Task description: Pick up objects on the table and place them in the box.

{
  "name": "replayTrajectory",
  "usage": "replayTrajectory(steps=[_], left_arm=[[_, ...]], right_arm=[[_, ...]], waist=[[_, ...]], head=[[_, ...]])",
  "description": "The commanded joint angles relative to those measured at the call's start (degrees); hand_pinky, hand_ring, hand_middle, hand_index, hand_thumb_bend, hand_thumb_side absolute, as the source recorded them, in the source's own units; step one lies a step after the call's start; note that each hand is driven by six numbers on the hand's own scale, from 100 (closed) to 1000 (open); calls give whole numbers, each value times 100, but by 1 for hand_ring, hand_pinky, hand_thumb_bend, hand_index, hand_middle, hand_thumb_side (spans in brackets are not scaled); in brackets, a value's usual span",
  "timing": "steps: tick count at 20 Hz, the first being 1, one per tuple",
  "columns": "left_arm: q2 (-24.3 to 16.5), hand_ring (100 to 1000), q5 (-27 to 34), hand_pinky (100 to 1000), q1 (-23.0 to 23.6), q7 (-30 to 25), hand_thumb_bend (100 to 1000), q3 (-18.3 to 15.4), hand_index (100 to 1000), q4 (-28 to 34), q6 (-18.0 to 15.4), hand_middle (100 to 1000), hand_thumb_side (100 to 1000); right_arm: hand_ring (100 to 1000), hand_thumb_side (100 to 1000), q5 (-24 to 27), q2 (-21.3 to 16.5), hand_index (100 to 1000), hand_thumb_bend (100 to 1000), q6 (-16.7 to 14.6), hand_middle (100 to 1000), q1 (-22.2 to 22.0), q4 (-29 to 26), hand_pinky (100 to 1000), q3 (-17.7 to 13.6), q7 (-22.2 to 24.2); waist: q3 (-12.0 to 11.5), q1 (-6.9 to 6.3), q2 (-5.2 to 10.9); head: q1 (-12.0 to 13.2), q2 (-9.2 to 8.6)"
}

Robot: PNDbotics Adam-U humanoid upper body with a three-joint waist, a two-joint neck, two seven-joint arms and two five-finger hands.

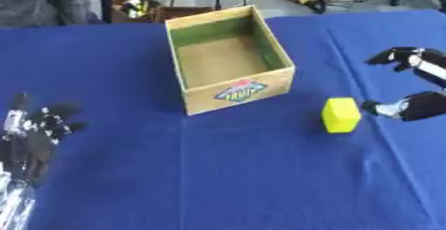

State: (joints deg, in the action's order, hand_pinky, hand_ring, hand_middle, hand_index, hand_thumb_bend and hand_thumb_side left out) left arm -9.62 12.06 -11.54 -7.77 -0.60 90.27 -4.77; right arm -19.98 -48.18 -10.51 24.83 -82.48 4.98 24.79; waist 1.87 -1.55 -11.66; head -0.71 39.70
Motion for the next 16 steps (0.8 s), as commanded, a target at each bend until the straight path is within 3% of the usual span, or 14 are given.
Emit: replayTrajectory(steps=[1,16], left_arm=[[-126,871,5,725,-33,-28,416,34,659,68,-6,713,1000],[-114,871,10,726,-35,-53,417,47,659,64,-2,712,1000]], right_arm=[[919,416,-109,-159,895,442,-38,860,172,116,845,-5,89],[922,422,-323,61,894,429,-245,861,473,667,847,169,357]], waist=[[-20,11,92],[-101,12,65]], head=[[-38,2],[-77,29]])
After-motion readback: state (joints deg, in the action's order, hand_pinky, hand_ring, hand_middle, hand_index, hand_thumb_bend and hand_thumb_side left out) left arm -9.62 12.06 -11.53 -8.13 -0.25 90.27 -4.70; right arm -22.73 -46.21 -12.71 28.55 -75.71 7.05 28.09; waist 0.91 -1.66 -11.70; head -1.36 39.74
